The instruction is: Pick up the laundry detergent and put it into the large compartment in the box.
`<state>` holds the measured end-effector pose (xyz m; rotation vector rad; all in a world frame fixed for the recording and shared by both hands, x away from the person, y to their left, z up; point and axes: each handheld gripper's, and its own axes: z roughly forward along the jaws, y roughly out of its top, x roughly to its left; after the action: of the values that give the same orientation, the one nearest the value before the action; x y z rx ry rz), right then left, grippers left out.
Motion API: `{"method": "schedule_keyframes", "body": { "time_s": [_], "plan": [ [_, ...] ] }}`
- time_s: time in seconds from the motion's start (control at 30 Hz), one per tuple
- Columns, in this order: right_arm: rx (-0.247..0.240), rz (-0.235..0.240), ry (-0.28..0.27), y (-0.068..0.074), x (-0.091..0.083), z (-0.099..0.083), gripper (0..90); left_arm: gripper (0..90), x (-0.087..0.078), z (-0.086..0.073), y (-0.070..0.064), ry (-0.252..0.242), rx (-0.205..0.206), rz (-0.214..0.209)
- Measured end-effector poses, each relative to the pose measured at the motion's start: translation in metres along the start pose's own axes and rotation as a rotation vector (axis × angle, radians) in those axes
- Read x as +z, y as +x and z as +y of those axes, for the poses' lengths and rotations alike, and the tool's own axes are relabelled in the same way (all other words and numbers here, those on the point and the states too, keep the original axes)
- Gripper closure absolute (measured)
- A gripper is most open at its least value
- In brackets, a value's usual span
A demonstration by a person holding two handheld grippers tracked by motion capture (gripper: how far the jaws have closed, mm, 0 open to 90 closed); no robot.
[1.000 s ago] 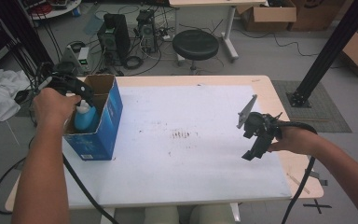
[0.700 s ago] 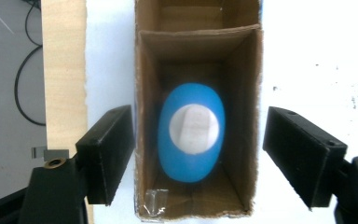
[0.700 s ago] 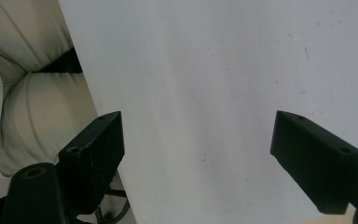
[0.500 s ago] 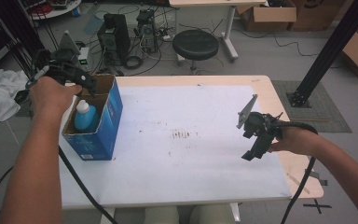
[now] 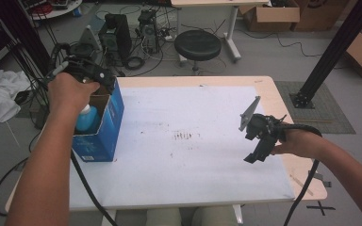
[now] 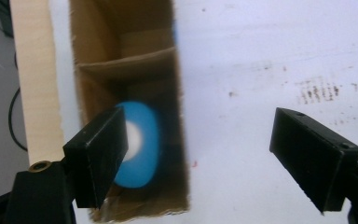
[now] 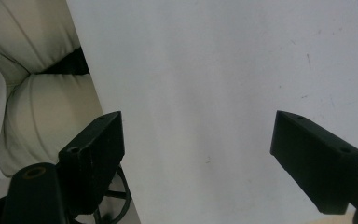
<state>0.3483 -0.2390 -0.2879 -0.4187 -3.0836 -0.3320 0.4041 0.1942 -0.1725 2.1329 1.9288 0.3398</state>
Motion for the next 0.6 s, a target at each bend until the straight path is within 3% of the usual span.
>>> {"method": "schedule_keyframes", "body": {
  "time_s": [0.53,0.6],
  "plan": [
    [-0.016,-0.012,-0.011,0.003,-0.003,0.000,17.2,19.7,0.006,0.011,-0.057,0.001,0.112,-0.019],
    [-0.001,-0.010,-0.006,0.004,-0.004,0.000,17.3,19.6,0.007,0.012,-0.063,0.000,0.120,-0.026]
  ]
}}
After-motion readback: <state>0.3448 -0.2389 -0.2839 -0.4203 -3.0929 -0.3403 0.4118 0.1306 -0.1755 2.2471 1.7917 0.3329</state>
